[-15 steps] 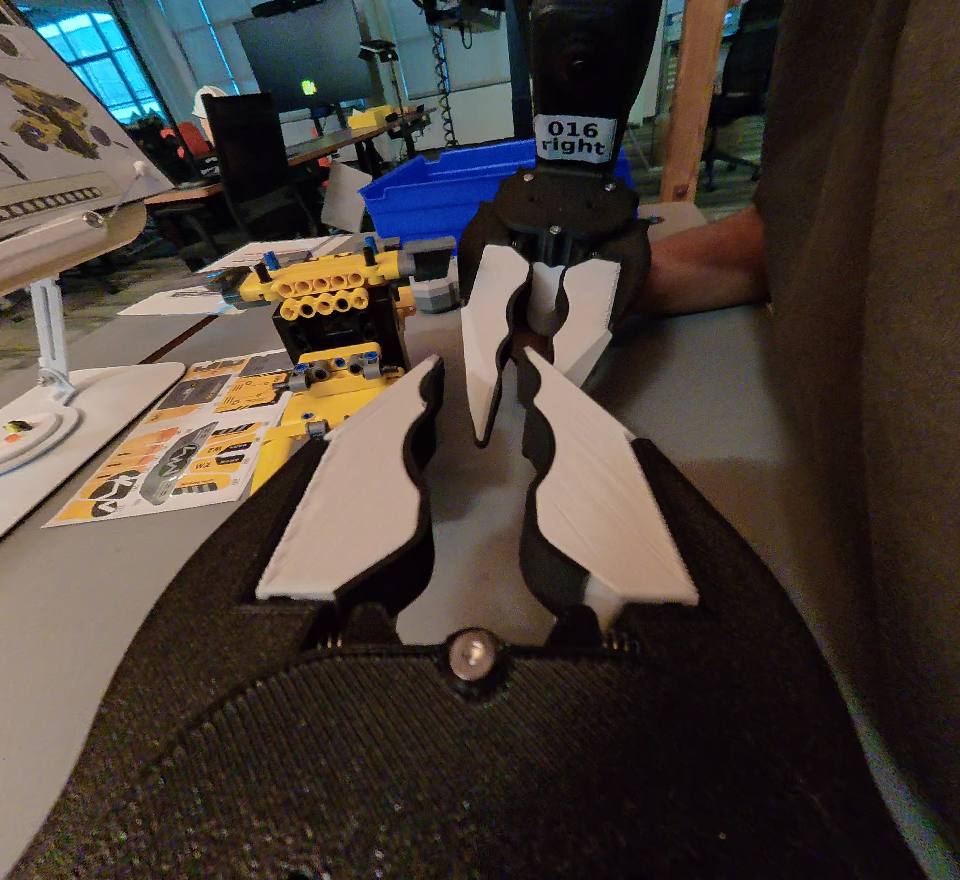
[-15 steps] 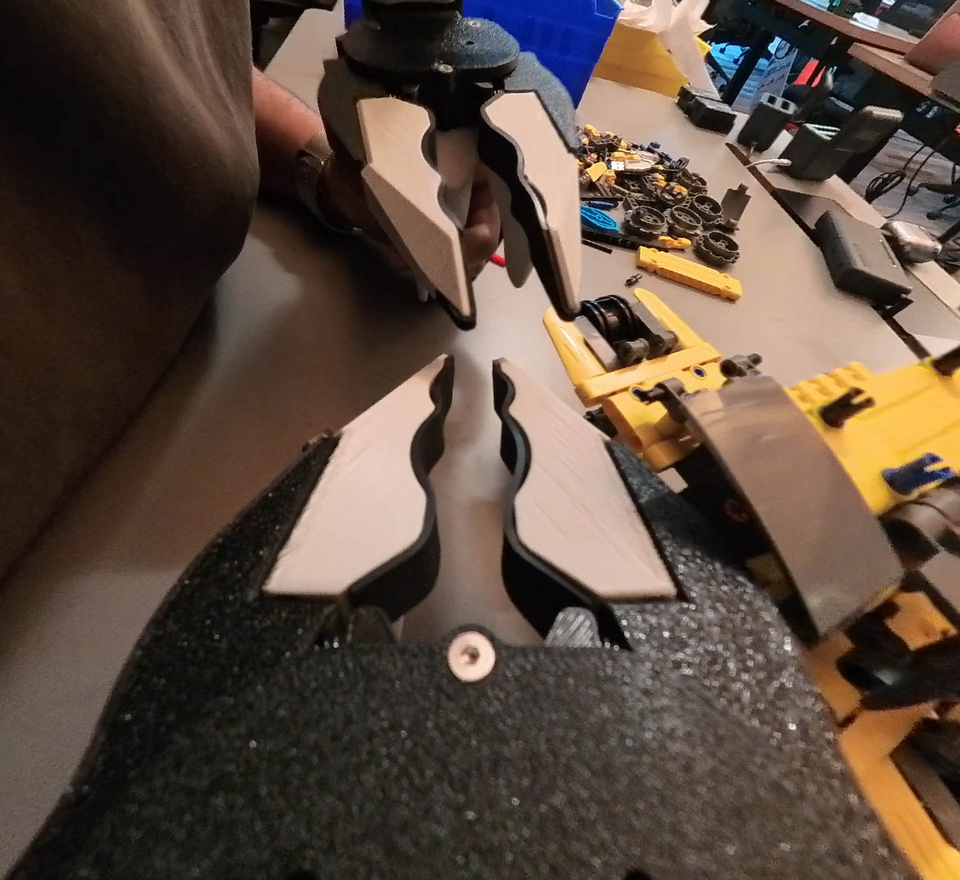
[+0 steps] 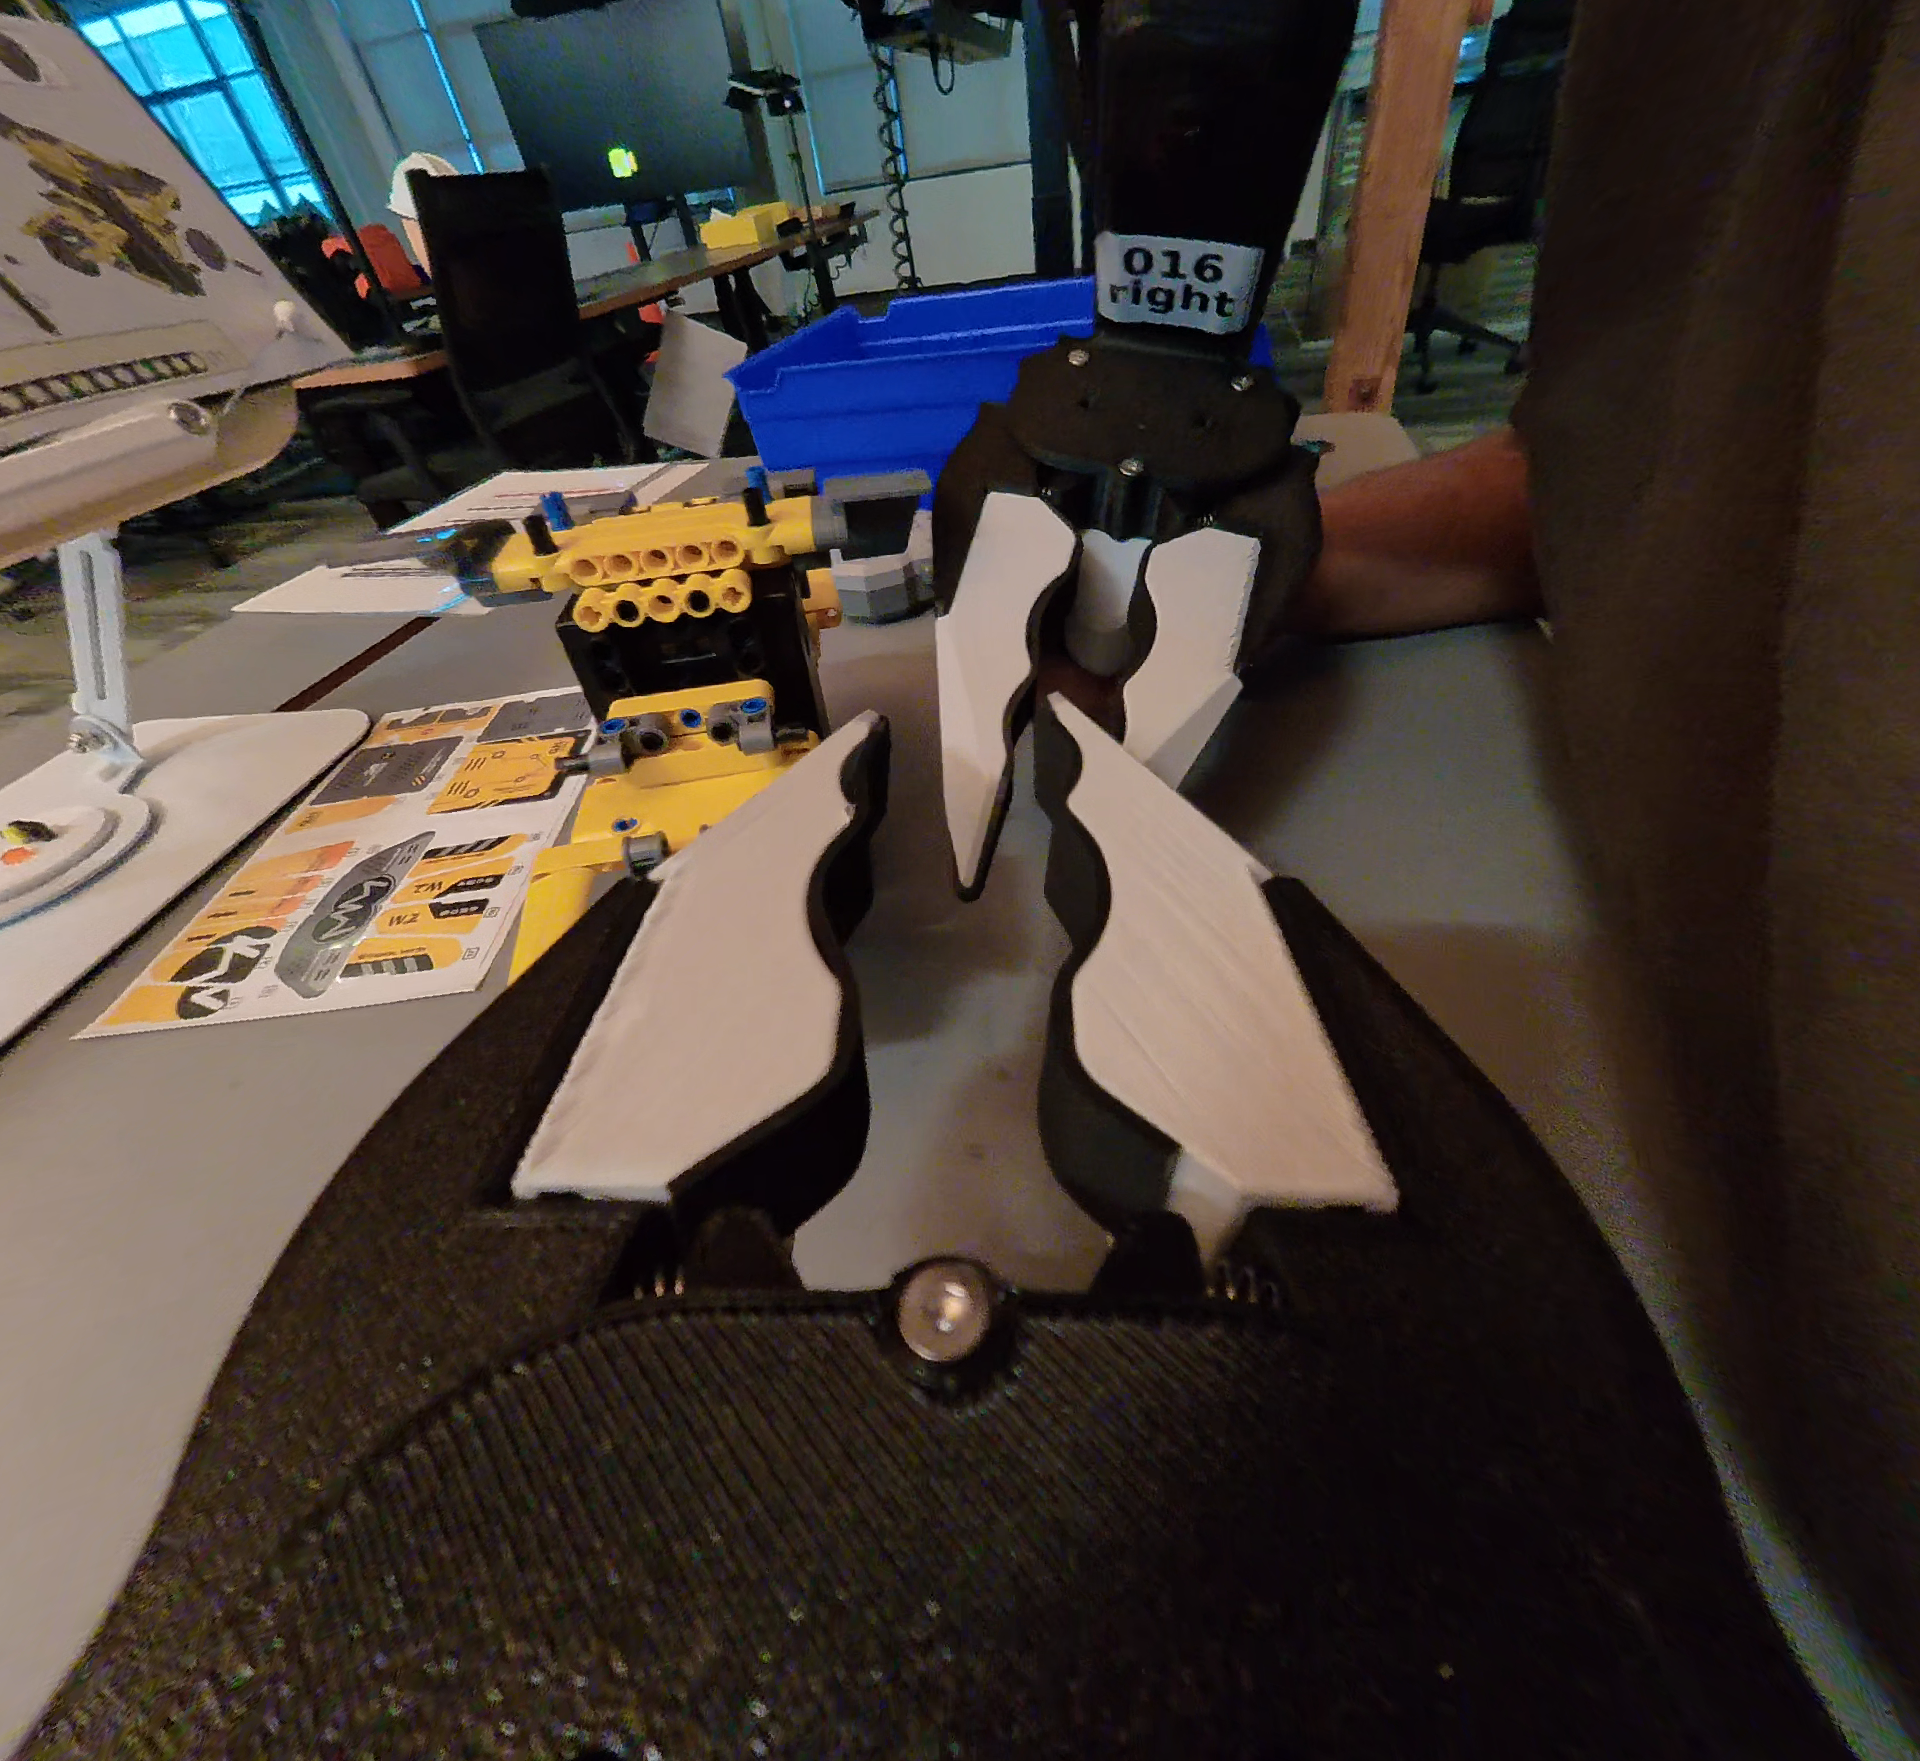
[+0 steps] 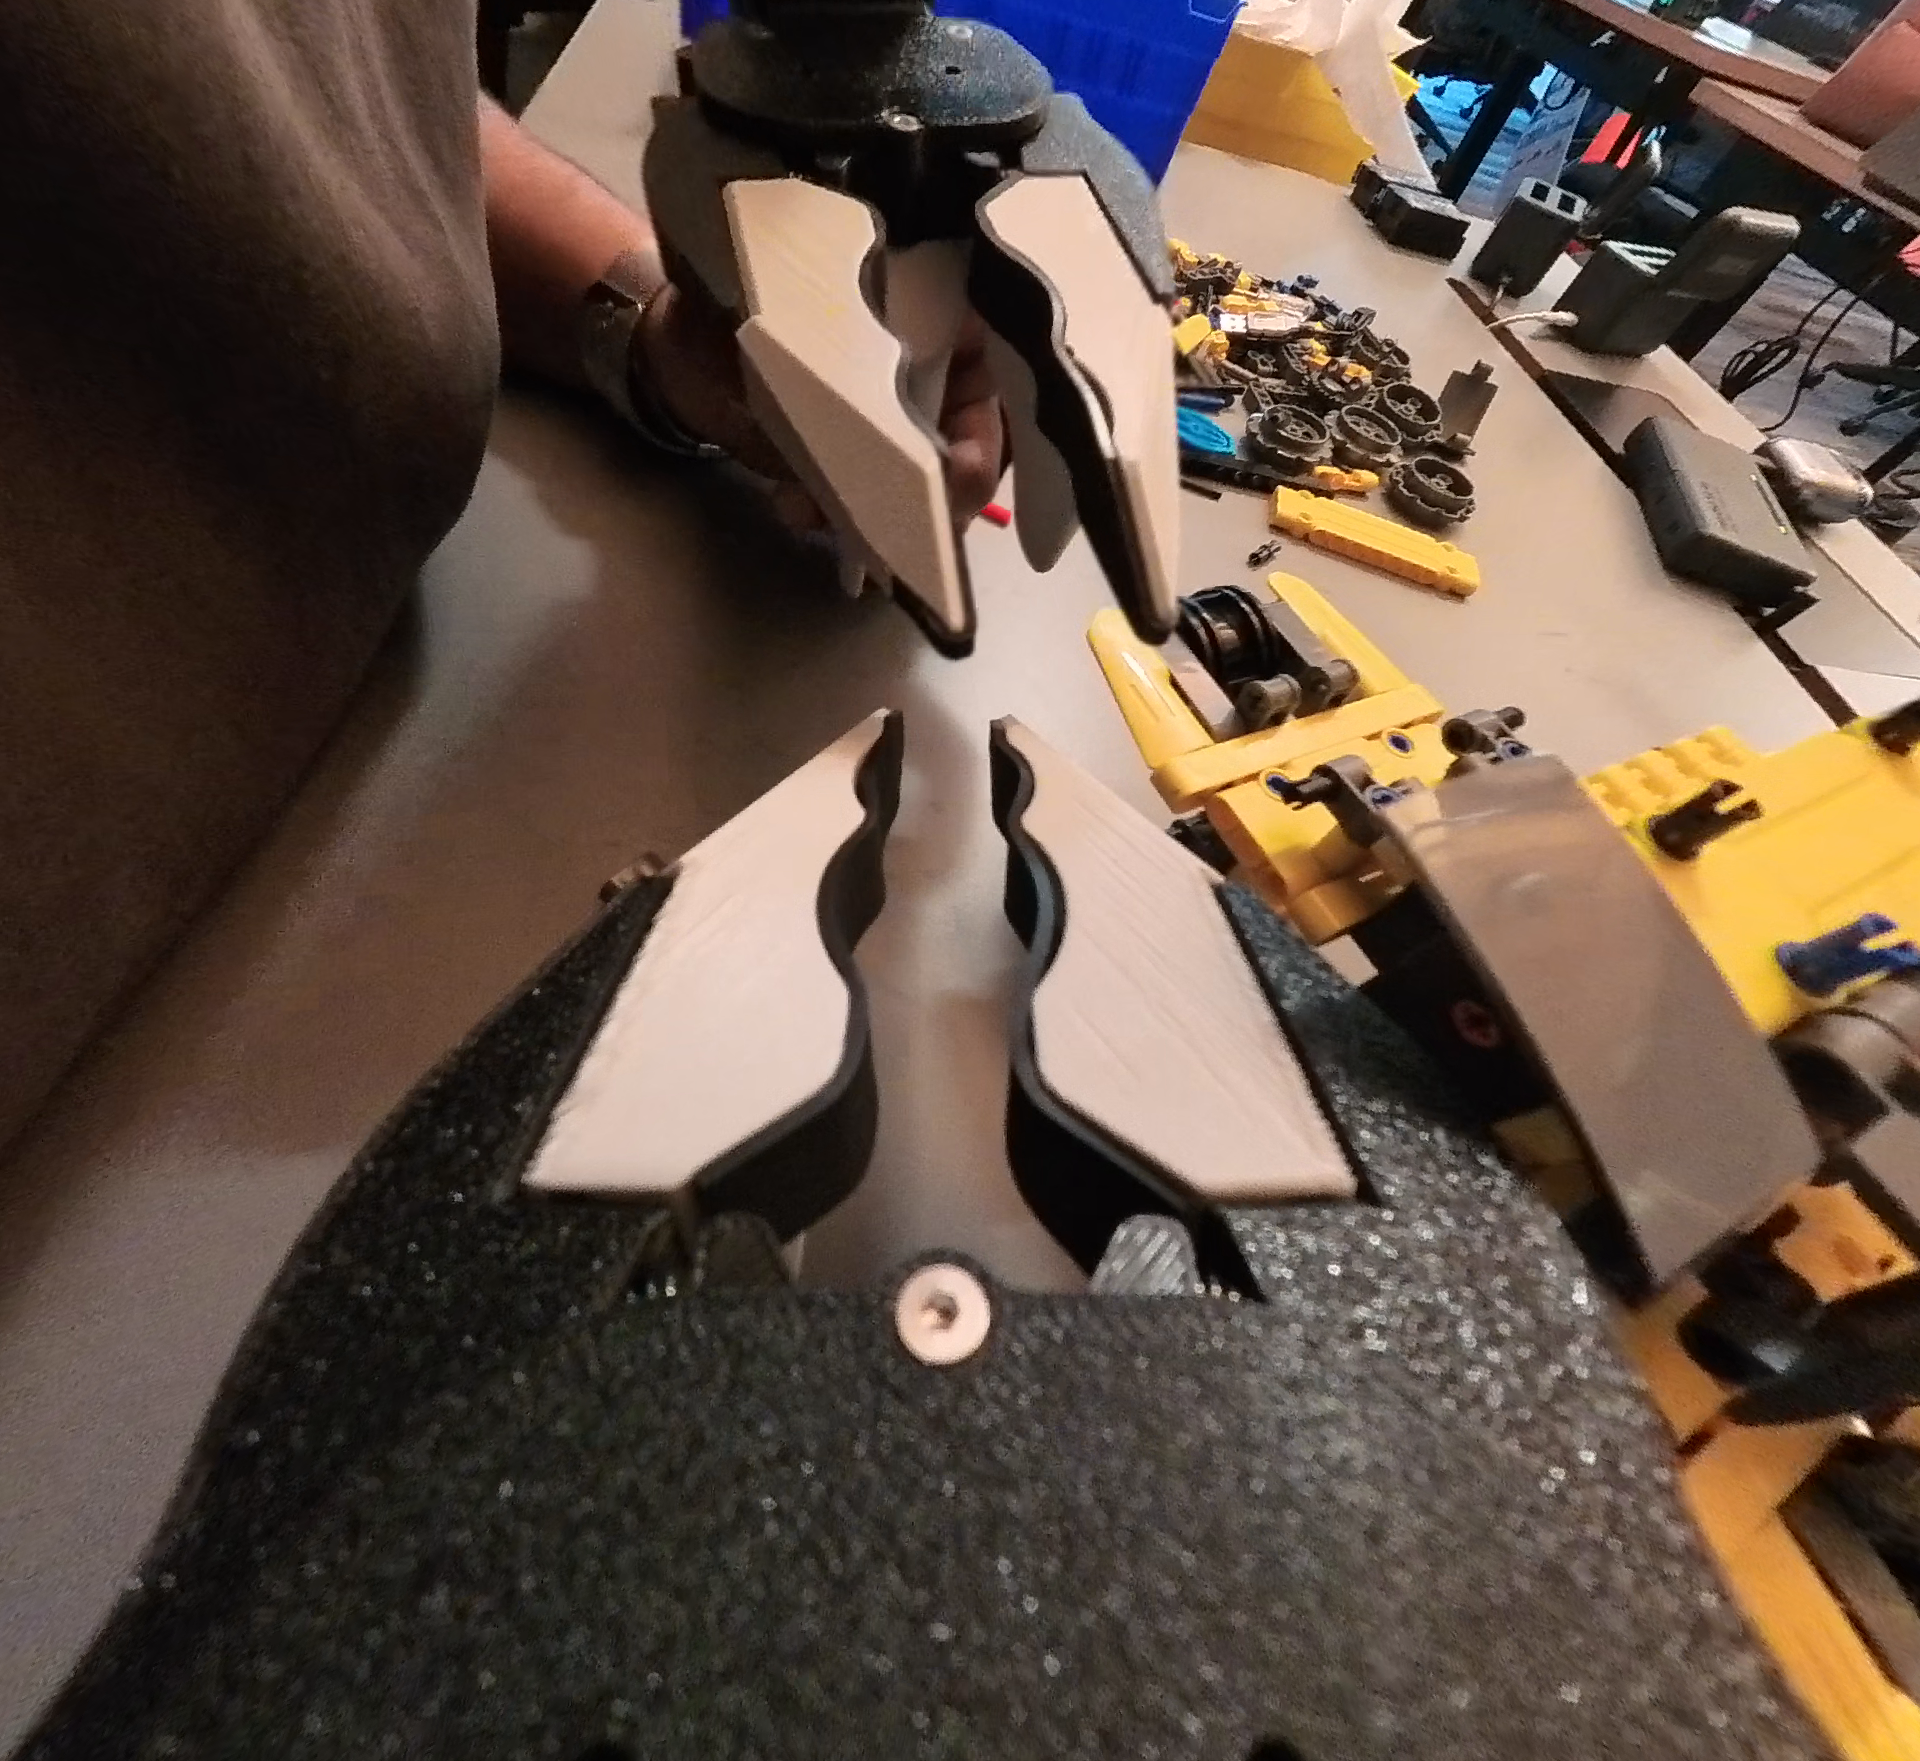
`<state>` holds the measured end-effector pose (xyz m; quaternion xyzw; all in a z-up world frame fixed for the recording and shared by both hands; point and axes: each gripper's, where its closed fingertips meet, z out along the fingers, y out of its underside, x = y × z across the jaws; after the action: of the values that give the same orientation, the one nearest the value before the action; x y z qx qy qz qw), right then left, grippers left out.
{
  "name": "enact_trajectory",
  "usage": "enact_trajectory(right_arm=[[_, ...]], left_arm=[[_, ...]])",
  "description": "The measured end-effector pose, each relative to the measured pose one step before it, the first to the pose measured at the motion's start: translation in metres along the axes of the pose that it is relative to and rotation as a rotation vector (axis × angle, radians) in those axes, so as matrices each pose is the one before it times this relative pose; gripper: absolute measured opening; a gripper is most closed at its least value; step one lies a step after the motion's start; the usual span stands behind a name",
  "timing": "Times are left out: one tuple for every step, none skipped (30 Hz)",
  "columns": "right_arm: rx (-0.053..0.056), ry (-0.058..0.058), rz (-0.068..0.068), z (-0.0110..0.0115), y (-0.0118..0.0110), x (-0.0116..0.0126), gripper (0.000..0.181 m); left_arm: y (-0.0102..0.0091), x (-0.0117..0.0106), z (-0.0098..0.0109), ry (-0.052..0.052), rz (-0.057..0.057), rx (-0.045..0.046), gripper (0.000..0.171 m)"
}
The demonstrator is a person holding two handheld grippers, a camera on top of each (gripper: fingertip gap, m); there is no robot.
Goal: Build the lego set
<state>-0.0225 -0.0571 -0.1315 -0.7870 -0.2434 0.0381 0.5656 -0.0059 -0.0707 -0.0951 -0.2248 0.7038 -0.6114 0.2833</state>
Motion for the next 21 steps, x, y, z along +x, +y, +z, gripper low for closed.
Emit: enact_trajectory(right_arm=[[-0.0010,0.0002,-0.0029,0.00017,0.00015,-0.00026,0.016],[-0.0009,-0.0006,-0.0023,0.00014,0.00004,-0.00038,0.016],[0.0000,-0.0004,-0.0016,-0.00004,0.00004,-0.00031,0.016],[0.0015,0.0001,-0.0014,-0.00012,-0.00017,-0.00010,0.016],[0.0034,0.0011,-0.0010,-0.00041,-0.00040,-0.00005,0.016],[0.0053,0.0018,-0.0001,-0.00056,-0.00064,0.00009,0.016],[0.0066,0.0026,0.0020,-0.00079,-0.00082,0.00051,0.016],[0.0062,0.0048,0.0057,-0.00076,-0.00063,0.00121,0.016],[0.0026,0.0095,0.0113,-0.00057,-0.00004,0.00252,0.016],[-0.0023,0.0081,0.0154,-0.00045,0.00082,0.00314,0.016],[-0.0050,0.0001,0.0161,-0.00043,0.00140,0.00251,0.015],[-0.0030,-0.0009,0.0172,-0.00056,0.00108,0.00242,0.016],[0.0006,-0.0004,0.0184,-0.00084,0.00040,0.00251,0.017],[0.0054,-0.0044,0.0177,-0.00095,-0.00035,0.00174,0.018],[0.0096,-0.0076,0.0169,-0.00118,-0.00099,0.00095,0.018],[0.0110,-0.0105,0.0152,-0.00111,-0.00118,0.00041,0.018],[0.0098,-0.0096,0.0136,-0.00112,-0.00114,0.00037,0.018],[0.0085,-0.0082,0.0117,-0.00099,-0.00092,0.00021,0.018],[0.0076,-0.0073,0.0085,-0.00091,-0.00082,-0.00005,0.019],[0.0061,-0.0061,0.0046,-0.00076,-0.00075,-0.00025,0.019],[0.0042,-0.0021,0.0013,-0.00049,-0.00044,-0.00007,0.019]], left_arm=[[-0.00095,-0.00171,-0.00093,-0.0020,-0.0121,0.00761,0.024],[-0.00105,-0.00140,-0.00092,-0.0025,-0.0104,0.00835,0.024],[-0.00096,-0.00118,-0.00091,-0.0036,-0.0068,0.00701,0.024],[-0.00039,-0.00063,-0.00082,-0.0037,-0.0028,0.00355,0.024],[-0.00028,-0.00015,-0.00036,-0.0030,0.0007,0.00276,0.024],[0.00015,0.00001,-0.00002,-0.0035,0.0020,-0.00157,0.024],[0.00040,0.00053,0.00031,-0.0010,0.0053,-0.00311,0.024],[0.00075,0.00049,0.00059,-0.0012,0.0055,-0.00518,0.024],[0.00108,-0.00029,0.00100,-0.0041,0.0023,-0.00893,0.024],[0.00157,-0.00074,0.00144,-0.0040,-0.0013,-0.01236,0.024],[0.00164,0.00004,0.00147,0.0028,-0.0031,-0.01370,0.024],[0.00110,0.00040,0.00086,0.0054,-0.0026,-0.00859,0.024],[-0.00006,-0.00030,-0.00009,-0.0009,-0.0015,0.00074,0.024],[-0.00103,-0.00084,-0.00082,-0.0066,-0.0006,0.00846,0.024],[-0.00137,-0.00105,-0.00118,-0.0070,-0.0015,0.01065,0.024],[-0.00105,-0.00107,-0.00085,-0.0046,-0.0039,0.00825,0.023],[-0.00049,-0.00095,-0.00044,-0.0018,-0.0062,0.00400,0.023],[-0.00004,-0.00068,0.00002,0.0005,-0.0074,0.00041,0.024],[-0.00001,-0.00065,0.00014,0.0014,-0.0072,-0.00070,0.024],[0.00006,-0.00061,0.00002,0.0010,-0.0064,-0.00056,0.024],[0.00000,-0.00049,0.00011,0.0008,-0.0055,-0.00028,0.024]])
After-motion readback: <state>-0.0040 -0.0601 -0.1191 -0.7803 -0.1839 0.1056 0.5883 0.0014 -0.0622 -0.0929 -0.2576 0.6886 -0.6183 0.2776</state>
